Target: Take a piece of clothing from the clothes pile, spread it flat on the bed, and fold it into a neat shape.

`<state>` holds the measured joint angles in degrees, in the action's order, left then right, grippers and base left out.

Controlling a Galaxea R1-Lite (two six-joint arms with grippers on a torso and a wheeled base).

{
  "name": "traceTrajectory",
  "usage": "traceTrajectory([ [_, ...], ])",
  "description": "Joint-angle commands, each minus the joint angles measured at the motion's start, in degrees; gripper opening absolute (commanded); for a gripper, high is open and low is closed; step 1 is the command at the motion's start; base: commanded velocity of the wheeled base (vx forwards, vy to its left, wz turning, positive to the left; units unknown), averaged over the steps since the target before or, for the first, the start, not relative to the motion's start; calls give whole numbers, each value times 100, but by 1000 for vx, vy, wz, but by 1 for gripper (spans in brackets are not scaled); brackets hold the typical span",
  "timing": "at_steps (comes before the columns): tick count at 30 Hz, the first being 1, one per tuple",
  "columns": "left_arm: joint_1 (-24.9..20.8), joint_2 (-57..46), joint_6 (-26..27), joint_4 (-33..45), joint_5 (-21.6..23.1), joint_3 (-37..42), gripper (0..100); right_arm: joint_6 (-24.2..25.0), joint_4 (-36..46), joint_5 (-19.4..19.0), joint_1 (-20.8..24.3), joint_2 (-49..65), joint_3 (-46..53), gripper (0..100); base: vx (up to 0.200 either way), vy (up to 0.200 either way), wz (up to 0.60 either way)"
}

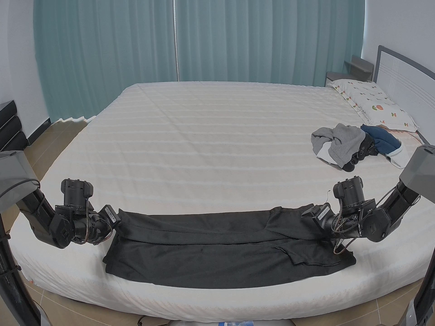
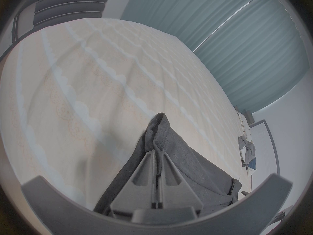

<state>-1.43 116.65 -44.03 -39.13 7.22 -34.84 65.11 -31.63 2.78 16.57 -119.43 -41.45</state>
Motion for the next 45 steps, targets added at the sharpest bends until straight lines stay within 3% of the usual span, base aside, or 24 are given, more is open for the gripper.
traceTrajectory([
  [1, 2, -55, 0, 2, -1, 4, 0, 2, -9, 82, 4, -133, -74, 0, 0, 0, 0],
  [16, 37, -143, 17, -7, -229, -128, 0, -51, 166, 100, -119, 271, -320, 0, 0, 0, 0],
  [27, 151, -222, -149, -7, -344, -981, 0, -113, -71, 109, -409, -1, -1498, 0, 0, 0, 0],
  [35, 169, -169, -255, 2, -361, -990, 0, -367, -941, 399, -391, -195, -997, 0, 0, 0, 0],
  [42, 125, -204, -132, 46, -361, -779, 0, -693, -994, 399, -400, -124, -645, 0, 0, 0, 0],
  [45, 125, -222, 202, 37, -361, -497, 0, -948, -994, 399, -391, -45, -285, 0, 0, 0, 0],
])
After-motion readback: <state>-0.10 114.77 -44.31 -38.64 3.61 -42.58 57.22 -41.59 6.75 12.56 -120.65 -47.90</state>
